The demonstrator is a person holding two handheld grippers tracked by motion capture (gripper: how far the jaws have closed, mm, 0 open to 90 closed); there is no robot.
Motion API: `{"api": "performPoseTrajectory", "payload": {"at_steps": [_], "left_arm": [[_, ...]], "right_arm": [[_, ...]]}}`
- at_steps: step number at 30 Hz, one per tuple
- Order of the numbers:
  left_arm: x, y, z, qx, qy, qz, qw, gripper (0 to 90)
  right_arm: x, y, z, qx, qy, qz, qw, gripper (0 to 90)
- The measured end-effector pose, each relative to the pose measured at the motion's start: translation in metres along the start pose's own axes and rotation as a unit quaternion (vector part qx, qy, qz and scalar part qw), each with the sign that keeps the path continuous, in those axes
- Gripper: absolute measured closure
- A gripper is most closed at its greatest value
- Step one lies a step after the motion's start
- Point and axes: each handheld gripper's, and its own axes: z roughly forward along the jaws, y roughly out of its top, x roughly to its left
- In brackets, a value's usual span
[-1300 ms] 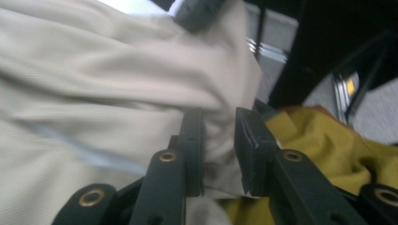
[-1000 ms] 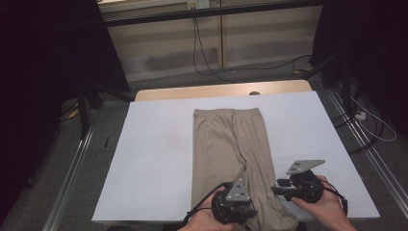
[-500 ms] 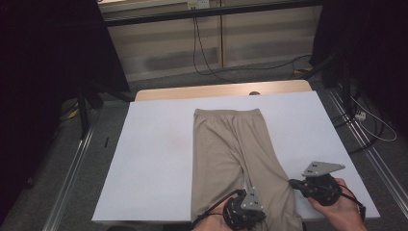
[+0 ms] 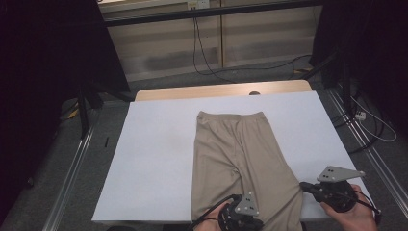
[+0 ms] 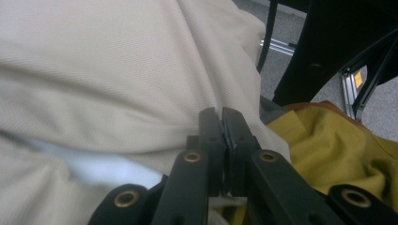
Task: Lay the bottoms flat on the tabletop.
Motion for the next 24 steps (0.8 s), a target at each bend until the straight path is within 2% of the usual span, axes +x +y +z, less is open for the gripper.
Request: {"api": "performPoseTrajectory", "payload": {"at_steps": [1,2,3,4,5,6,7,8,9,10,12,13,15,16,17,18,19,20,21,22,23,24], "left_arm": [[-0.002,0.0,-0.001,0.003,0.006,-0.004,1.0,88.0],[-0.002,-0.002,-0.002,-0.001,-0.003,-0.005,1.0,88.0],[-0.003,-0.002,-0.004,0.008,-0.006,-0.008,0.9999,88.0],[-0.004,-0.003,-0.004,0.007,-0.005,-0.004,1.0,88.0],[-0.004,-0.004,-0.005,0.001,-0.003,-0.005,1.0,88.0],[-0.003,-0.004,-0.006,0.001,0.002,-0.006,1.0,87.8],[-0.001,-0.004,-0.005,-0.02,0.005,-0.02,0.9996,87.3],[0.001,-0.004,-0.006,-0.018,0.021,-0.015,0.9995,84.8],[0.003,-0.003,-0.007,-0.028,0.021,-0.019,0.9992,81.1],[0.005,-0.002,-0.009,-0.034,0.024,-0.021,0.9989,76.0],[0.01,-0.002,-0.019,-0.052,0.032,-0.043,0.9972,62.7],[0.012,-0.003,-0.027,-0.06,0.04,-0.044,0.9964,58.3],[0.02,-0.009,-0.046,-0.069,0.062,-0.042,0.9948,56.8],[0.024,-0.014,-0.055,-0.07,0.078,-0.04,0.9937,56.6],[0.028,-0.018,-0.061,-0.069,0.094,-0.039,0.9924,56.9],[0.034,-0.026,-0.071,-0.075,0.125,-0.047,0.9882,58.8],[0.039,-0.034,-0.077,-0.074,0.14,-0.052,0.986,60.5],[0.043,-0.039,-0.081,-0.071,0.149,-0.056,0.9846,62.3],[0.049,-0.049,-0.086,-0.066,0.166,-0.063,0.9819,62.4],[0.052,-0.056,-0.087,-0.058,0.175,-0.069,0.9805,62.0],[0.054,-0.062,-0.087,-0.05,0.18,-0.071,0.9799,61.4],[0.056,-0.067,-0.086,-0.037,0.179,-0.067,0.9809,60.3]], "right_arm": [[0.003,0.0,0.001,0.003,0.011,-0.001,0.9999,90.0],[0.006,0.001,0.002,0.005,0.017,-0.002,0.9998,90.0],[0.009,0.002,0.002,0.008,0.023,-0.004,0.9997,90.0],[0.011,0.002,0.002,0.007,0.032,-0.006,0.9995,90.0],[0.012,0.002,0.001,0.004,0.028,-0.011,0.9995,90.0],[0.011,0.001,0.001,0.003,0.028,-0.004,0.9996,90.0],[0.01,0.001,0.001,0.003,0.024,-0.004,0.9997,90.0],[0.008,0.001,0.002,0.006,0.011,-0.005,0.9999,90.0],[0.006,0.001,0.003,0.011,0.0,-0.002,0.9999,90.0],[0.003,0.002,0.005,0.013,-0.021,-0.004,0.9997,90.0],[-0.002,0.003,0.005,0.015,-0.026,0.003,0.9996,90.0],[-0.004,0.003,0.005,0.012,-0.03,0.009,0.9994,90.0],[-0.006,0.003,0.002,0.006,-0.035,0.016,0.9993,87.1],[-0.007,0.003,0.0,-0.003,-0.028,0.022,0.9993,77.2],[-0.005,0.005,-0.001,-0.01,-0.02,0.028,0.9994,72.2],[-0.003,0.007,-0.001,-0.015,-0.016,0.025,0.9995,69.5],[0.001,0.01,-0.001,-0.022,-0.015,0.018,0.9995,65.9],[0.006,0.014,0.001,-0.026,-0.009,0.016,0.9995,65.2],[0.009,0.017,0.003,-0.029,0.0,0.011,0.9995,65.9],[0.016,0.024,0.007,-0.034,0.022,0.006,0.9992,67.4],[0.022,0.029,0.012,-0.036,0.043,-0.001,0.9984,69.1],[0.029,0.034,0.018,-0.033,0.059,-0.008,0.9977,70.3]]}}
